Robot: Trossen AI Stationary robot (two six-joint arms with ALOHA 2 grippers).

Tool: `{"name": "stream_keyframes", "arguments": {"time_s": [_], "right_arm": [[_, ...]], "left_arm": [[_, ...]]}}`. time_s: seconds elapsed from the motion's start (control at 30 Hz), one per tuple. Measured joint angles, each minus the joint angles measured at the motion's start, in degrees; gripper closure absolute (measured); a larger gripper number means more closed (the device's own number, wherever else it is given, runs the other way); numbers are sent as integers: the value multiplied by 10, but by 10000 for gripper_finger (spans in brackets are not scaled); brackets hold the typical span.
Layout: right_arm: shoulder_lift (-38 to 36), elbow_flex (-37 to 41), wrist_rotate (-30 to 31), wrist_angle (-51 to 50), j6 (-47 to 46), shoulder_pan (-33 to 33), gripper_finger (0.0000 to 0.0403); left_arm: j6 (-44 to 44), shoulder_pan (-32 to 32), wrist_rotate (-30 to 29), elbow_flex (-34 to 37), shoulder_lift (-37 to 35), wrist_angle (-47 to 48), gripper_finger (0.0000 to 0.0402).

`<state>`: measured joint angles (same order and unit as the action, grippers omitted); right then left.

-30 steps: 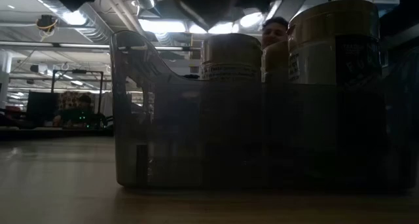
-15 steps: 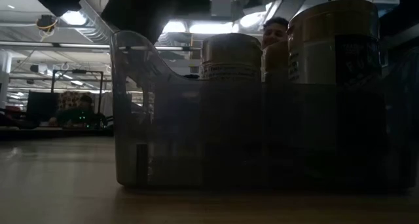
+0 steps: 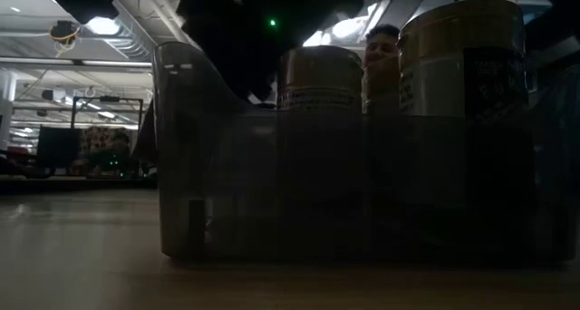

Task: Sort spices by type
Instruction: Put the red seasoning can into the transparent bin

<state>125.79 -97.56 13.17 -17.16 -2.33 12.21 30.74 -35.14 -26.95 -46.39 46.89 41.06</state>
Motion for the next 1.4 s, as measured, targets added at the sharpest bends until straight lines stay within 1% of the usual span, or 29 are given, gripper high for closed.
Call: {"name": "stream_keyframes", "arguments": {"time_s": [0.27, 0.43, 0.6, 0.77, 1.07, 1.4], "right_arm": [[8, 0, -18, -13, -11, -11, 197], [8, 0, -28, -22, -18, -17, 197], [28, 0, -37, -21, -26, -19, 197], [35, -2, -37, -16, -31, -18, 197], [38, 0, -38, -22, -37, -18, 179], [32, 1, -38, -21, -34, -17, 174]], "left_arm": [[-8, 0, -4, 0, 4, -2, 161], [-11, 0, -4, 0, 19, -4, 161], [-33, 0, -4, 1, 37, -25, 161], [-55, 0, -4, 1, 45, -45, 161], [-58, 3, -4, 1, 45, -45, 161], [-57, 3, -4, 1, 45, -45, 161]]}}
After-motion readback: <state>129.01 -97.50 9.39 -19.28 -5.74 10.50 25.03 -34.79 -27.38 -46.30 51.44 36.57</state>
